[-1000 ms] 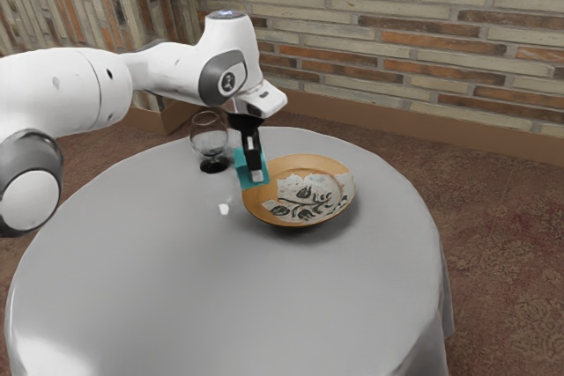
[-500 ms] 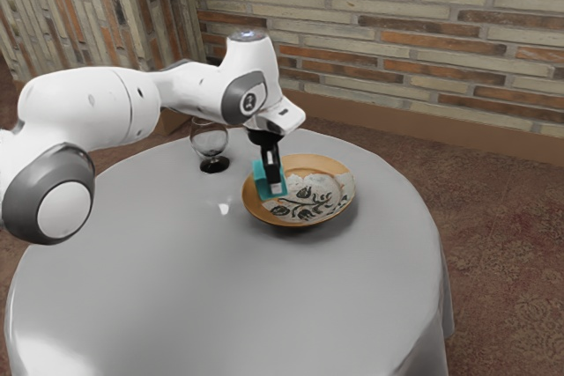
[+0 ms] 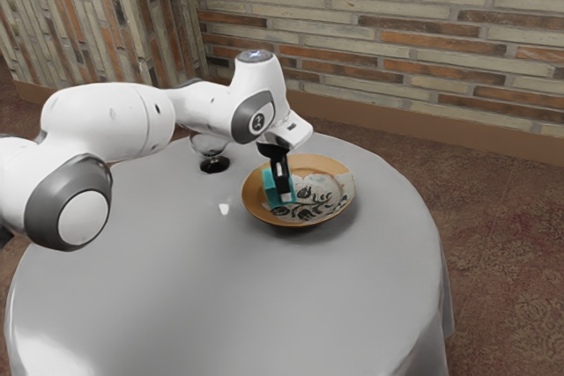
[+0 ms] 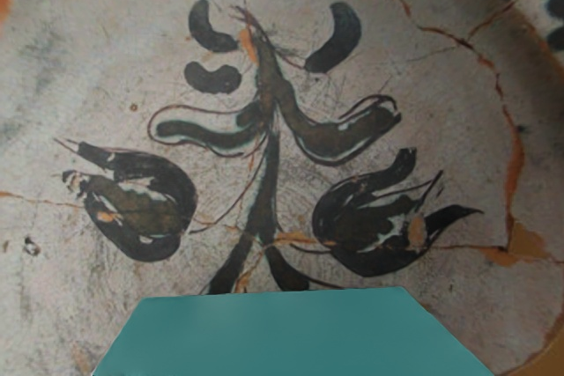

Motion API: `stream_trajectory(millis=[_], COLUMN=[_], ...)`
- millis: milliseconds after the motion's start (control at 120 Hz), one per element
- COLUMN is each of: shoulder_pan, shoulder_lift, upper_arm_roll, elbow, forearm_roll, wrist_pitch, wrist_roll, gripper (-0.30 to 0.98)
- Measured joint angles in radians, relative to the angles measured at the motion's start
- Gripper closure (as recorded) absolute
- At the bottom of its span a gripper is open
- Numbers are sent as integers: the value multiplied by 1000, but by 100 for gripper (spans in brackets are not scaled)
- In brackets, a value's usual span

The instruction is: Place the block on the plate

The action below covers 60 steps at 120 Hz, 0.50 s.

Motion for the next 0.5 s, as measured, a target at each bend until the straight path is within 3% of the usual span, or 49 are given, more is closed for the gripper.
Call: stream_trajectory(millis=[192, 500], shoulder_pan=[0, 0], shoulder_lift=[26, 4], upper_arm_roll=[-9, -20], elbow=[7, 0], forearm_roll=[0, -5], wrist_pitch=[21, 31], wrist_roll=[-2, 2], gripper=[32, 9])
